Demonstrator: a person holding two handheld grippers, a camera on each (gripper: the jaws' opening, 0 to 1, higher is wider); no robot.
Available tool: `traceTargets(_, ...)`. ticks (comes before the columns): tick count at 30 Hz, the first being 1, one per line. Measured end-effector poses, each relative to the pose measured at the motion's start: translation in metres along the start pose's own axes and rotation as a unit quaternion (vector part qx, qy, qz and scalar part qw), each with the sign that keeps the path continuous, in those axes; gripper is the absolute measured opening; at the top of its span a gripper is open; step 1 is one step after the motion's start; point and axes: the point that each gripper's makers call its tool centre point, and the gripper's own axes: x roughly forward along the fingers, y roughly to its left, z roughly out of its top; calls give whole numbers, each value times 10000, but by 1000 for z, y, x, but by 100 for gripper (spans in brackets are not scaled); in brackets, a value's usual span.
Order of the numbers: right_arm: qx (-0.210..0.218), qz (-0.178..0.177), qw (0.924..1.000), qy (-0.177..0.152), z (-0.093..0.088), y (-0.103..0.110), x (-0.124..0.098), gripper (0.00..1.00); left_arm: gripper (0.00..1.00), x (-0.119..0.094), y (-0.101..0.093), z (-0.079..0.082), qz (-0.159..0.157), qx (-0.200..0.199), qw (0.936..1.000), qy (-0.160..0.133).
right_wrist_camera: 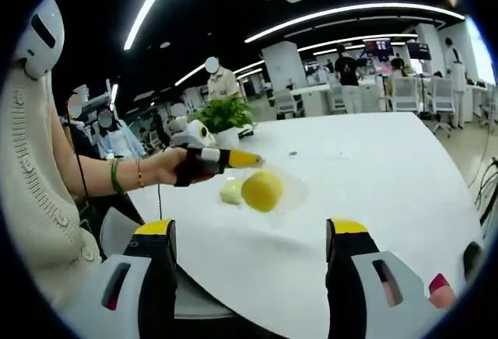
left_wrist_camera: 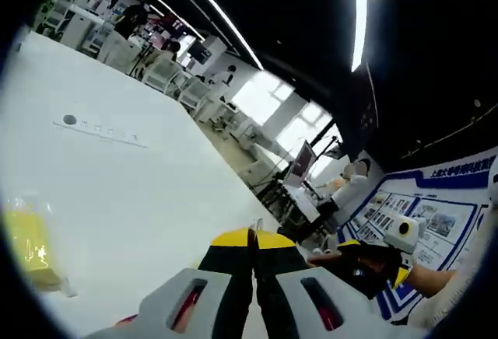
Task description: Compare the silicone blocks by pressing each to a similar depth, holding the contact briefly, and releasing to observe deformation and rebound differences across the visible hardness samples.
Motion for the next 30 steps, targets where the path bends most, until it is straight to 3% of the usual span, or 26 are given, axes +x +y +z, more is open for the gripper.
traceTargets(6, 145, -186, 9997, 76, -5, -8, -4, 72, 0, 20, 30, -6, 122, 9, 9997, 198)
traceTargets(17, 75, -349, 9989, 312, 2, -22, 2, 71, 0, 36, 81, 10, 326, -414, 9986, -61)
traceTargets(24, 149, -347, 9982, 467, -5, -23, 9, 70, 0, 40, 128, 20, 698, -633, 9952, -249)
traceTargets(30, 240, -377, 9977, 503, -9, -24, 12, 70, 0, 44, 153, 20, 1006, -604, 9928, -227)
